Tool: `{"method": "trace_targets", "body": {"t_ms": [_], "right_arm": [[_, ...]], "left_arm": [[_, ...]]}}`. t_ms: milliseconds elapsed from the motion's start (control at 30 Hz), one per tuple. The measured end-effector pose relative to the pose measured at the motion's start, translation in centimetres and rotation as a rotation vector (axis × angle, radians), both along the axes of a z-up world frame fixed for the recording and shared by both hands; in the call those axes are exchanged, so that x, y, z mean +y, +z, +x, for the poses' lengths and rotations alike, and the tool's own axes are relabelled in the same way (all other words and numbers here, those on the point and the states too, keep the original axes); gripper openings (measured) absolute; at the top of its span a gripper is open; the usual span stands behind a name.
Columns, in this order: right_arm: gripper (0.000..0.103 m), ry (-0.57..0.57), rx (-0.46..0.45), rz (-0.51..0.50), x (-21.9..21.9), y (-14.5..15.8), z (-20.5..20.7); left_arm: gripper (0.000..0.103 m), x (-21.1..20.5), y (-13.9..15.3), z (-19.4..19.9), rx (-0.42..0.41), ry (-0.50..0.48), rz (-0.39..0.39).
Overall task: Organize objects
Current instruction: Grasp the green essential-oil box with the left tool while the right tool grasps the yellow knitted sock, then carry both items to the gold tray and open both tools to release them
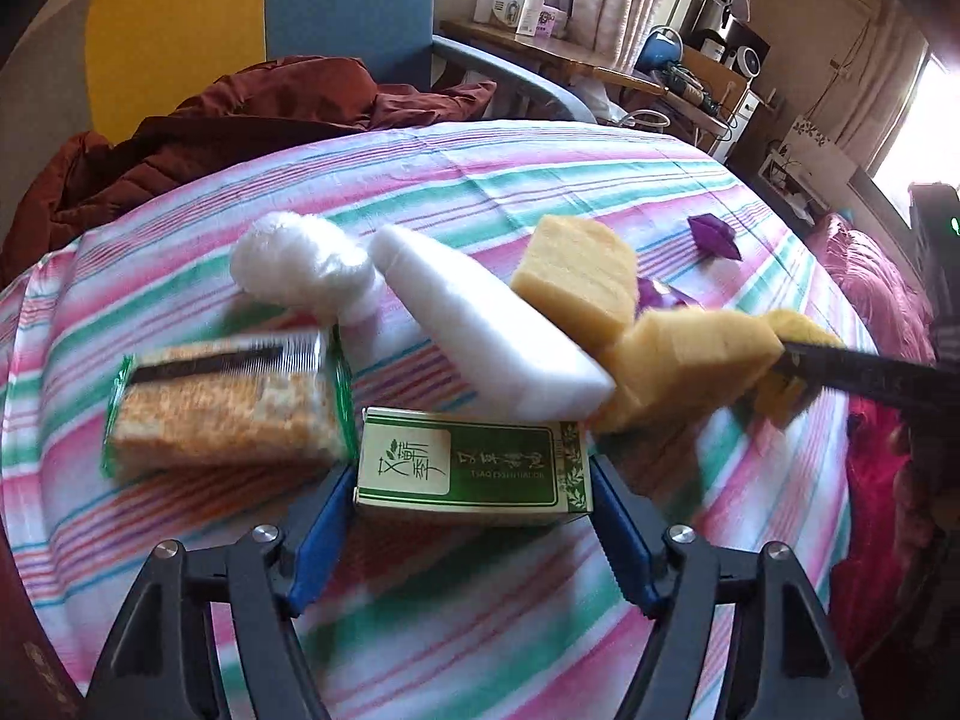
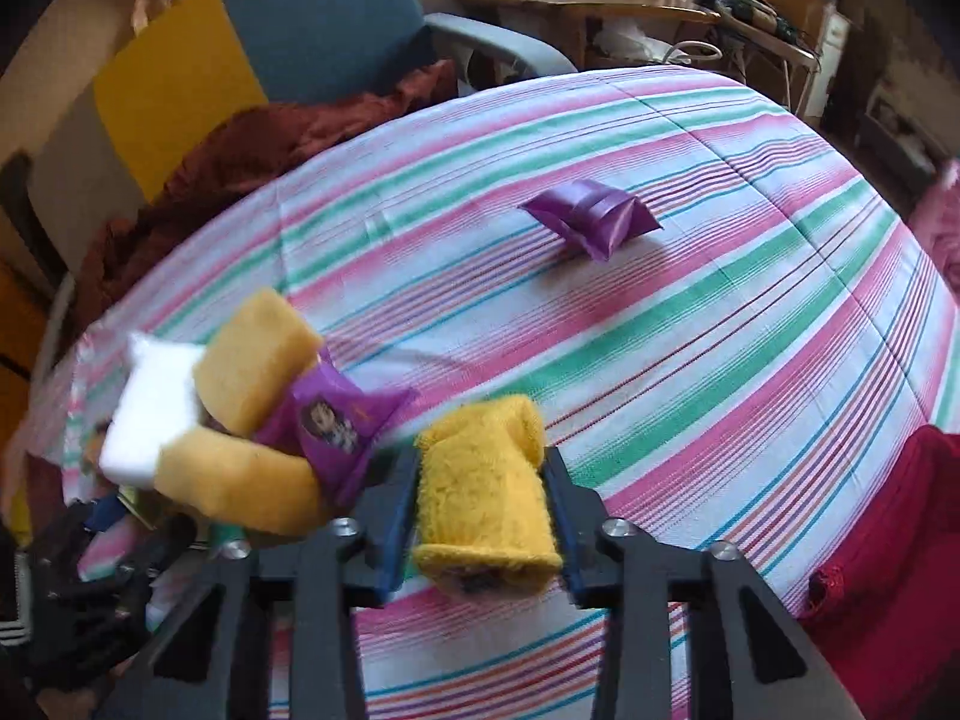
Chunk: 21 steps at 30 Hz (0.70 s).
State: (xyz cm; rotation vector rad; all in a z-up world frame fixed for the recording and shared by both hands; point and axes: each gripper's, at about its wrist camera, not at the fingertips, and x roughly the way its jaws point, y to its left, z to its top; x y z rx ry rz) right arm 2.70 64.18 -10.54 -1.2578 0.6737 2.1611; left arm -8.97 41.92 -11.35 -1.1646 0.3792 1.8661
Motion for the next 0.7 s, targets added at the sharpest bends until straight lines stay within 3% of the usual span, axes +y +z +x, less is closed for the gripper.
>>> {"method": "trace_targets", "body": {"t_ms": [233,467,700], "right_arm": [[0.034,0.027,0.027,0.043,-0.6,1.4,0.3],[0.034,0.056,0.154,0.109,-1.6,4.4,1.0],[0.034,0.123,0.279,0.131,-3.6,6.7,1.2]], "left_arm": [[0.075,-3.0,0.3,2.8,-0.01,0.024,0.023],[0.075,-7.1,2.2,4.8,-0.027,0.072,0.077],[0.075,-12.6,6.0,5.9,0.009,0.148,0.145]]}}
